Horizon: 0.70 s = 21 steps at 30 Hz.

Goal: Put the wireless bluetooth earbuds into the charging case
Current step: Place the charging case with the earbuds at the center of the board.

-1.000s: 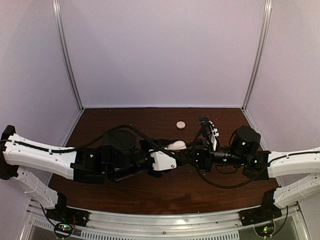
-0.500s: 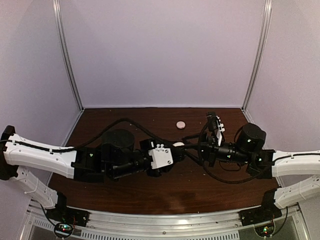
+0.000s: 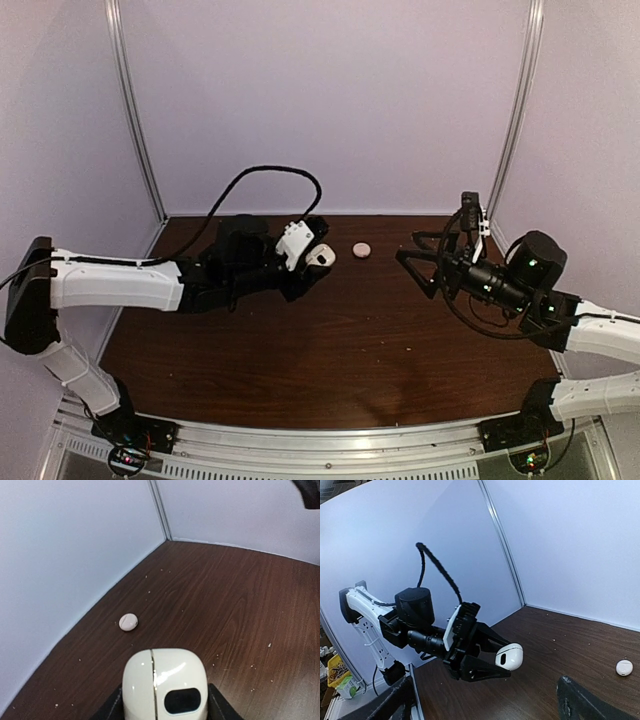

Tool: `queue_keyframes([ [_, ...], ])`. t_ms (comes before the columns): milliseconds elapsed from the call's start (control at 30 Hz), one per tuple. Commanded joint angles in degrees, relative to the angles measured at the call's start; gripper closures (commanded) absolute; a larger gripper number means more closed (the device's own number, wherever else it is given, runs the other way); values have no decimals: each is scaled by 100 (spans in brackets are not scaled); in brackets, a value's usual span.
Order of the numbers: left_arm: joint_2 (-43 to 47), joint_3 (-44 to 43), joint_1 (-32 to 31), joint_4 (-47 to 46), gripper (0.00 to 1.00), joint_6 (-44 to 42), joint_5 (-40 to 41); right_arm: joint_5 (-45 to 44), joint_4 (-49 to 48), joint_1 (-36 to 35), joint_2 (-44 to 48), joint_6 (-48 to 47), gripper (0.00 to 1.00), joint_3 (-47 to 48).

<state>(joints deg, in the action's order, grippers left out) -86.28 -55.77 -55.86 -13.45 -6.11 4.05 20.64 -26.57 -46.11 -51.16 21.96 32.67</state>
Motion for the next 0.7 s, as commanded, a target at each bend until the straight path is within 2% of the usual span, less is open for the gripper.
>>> queue_keyframes([
  [0, -996, -842, 576, 307, 79, 1145, -287, -354, 540, 171, 211, -212, 0, -93],
  [133, -1978, -1814, 968, 825, 78, 1442, -630, -520, 777, 262, 291, -274, 0, -181],
  [367, -3651, -3528, 1278, 1771, 78, 1622, -821, -592, 851, 381, 395, -246, 0, -371],
  [667, -5214, -5300, 1561, 2537, 78, 1733, -903, -551, 789, 452, 366, -235, 0, -487],
])
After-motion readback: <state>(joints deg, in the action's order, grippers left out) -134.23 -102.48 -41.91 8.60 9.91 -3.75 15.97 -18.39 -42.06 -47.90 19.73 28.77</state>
